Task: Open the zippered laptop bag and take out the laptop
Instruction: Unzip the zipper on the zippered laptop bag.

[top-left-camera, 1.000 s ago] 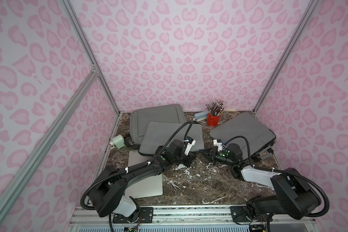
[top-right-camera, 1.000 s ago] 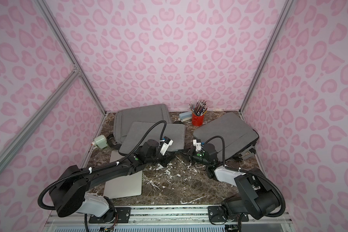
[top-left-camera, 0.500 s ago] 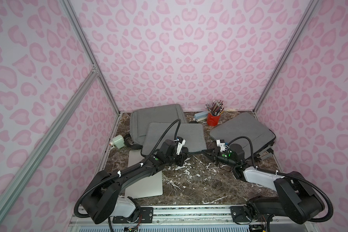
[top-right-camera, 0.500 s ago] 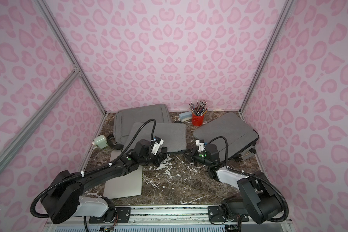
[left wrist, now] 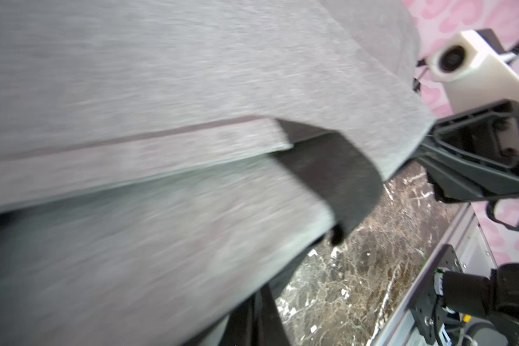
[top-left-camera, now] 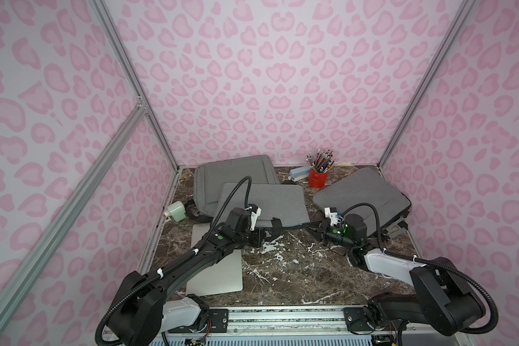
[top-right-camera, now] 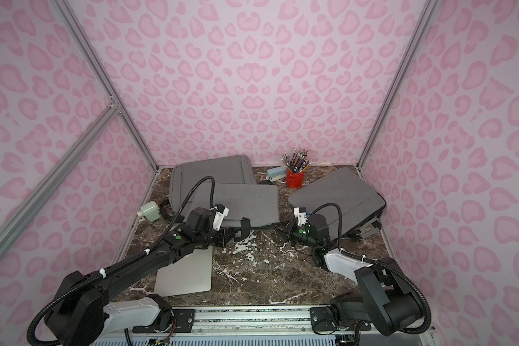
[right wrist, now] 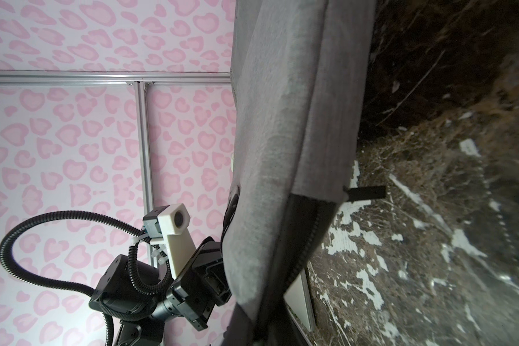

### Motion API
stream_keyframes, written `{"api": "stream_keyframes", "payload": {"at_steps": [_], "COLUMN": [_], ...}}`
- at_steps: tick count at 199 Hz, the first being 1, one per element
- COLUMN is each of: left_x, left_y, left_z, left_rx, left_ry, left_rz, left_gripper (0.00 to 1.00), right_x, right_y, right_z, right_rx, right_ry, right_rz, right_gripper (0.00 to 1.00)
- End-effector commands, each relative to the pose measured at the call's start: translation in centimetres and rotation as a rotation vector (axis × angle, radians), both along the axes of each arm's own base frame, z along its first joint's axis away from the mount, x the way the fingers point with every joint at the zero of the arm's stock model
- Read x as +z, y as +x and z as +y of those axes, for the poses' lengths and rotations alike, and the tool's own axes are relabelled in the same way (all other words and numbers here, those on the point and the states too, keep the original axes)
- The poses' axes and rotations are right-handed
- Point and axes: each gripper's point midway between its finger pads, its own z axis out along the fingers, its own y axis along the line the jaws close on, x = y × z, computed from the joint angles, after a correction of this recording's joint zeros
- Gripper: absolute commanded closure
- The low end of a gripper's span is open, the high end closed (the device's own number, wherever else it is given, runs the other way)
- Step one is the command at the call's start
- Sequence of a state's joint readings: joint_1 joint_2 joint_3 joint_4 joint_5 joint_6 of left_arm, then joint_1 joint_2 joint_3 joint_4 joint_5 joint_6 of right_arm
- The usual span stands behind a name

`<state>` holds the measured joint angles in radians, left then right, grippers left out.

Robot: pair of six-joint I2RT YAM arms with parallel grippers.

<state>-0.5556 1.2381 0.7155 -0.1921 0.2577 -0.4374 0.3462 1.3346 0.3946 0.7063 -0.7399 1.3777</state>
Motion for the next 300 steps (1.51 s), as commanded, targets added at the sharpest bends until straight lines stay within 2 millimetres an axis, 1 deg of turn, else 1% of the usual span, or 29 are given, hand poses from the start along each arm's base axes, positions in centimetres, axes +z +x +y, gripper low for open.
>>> {"api": "stream_keyframes", "payload": {"at_steps": [1,25,66,115,144,169,195,214,244,264,279,300], "left_x": [-3.0,-3.3,-3.4,-3.2,-3.3,-2.7,-2.5,-2.5,-2.2,-1.6,-1.1,0.0], "left_y": [-0.6,-0.4,0.0,0.3,0.6,1.2,2.0,2.5,3.0,3.2,3.2,3.2], "left_z": [4.8,6.0,8.6,12.4,15.2,17.4,19.0,19.5,18.9,18.5,18.4,18.1], "left_rx": [0.178,0.236,0.361,0.484,0.563,0.634,0.676,0.682,0.635,0.609,0.596,0.550], "left_ry": [0.150,0.131,0.099,0.096,0.128,0.120,0.127,0.134,0.126,0.111,0.110,0.125], "left_rz": [0.107,0.135,0.176,0.209,0.218,0.206,0.208,0.214,0.231,0.225,0.216,0.197], "left_gripper": [0.98,0.98,0.98,0.98,0.98,0.98,0.98,0.95,0.82,0.77,0.70,0.66], "right_x": [0.4,0.5,0.5,0.6,0.7,0.6,0.7,0.7,0.8,1.0,1.1,1.3], "right_y": [1.9,1.9,2.0,2.0,2.1,2.1,2.0,2.0,2.0,2.1,2.0,2.1], "right_z": [-1.8,-1.9,-2.5,-2.6,-2.8,-2.7,-2.7,-2.6,-2.1,-1.6,-1.3,-0.9], "right_rx": [-0.134,-0.138,-0.151,-0.147,-0.146,-0.139,-0.134,-0.127,-0.109,-0.090,-0.083,-0.074], "right_ry": [-0.023,-0.019,-0.012,-0.008,-0.010,-0.017,-0.017,-0.017,-0.013,-0.004,0.004,0.008], "right_rz": [-0.047,-0.050,-0.049,-0.053,-0.055,-0.057,-0.060,-0.061,-0.065,-0.069,-0.072,-0.074], "right_gripper": [1.00,1.00,1.00,1.00,1.00,1.00,1.00,1.00,1.00,1.00,1.00,1.00]}}
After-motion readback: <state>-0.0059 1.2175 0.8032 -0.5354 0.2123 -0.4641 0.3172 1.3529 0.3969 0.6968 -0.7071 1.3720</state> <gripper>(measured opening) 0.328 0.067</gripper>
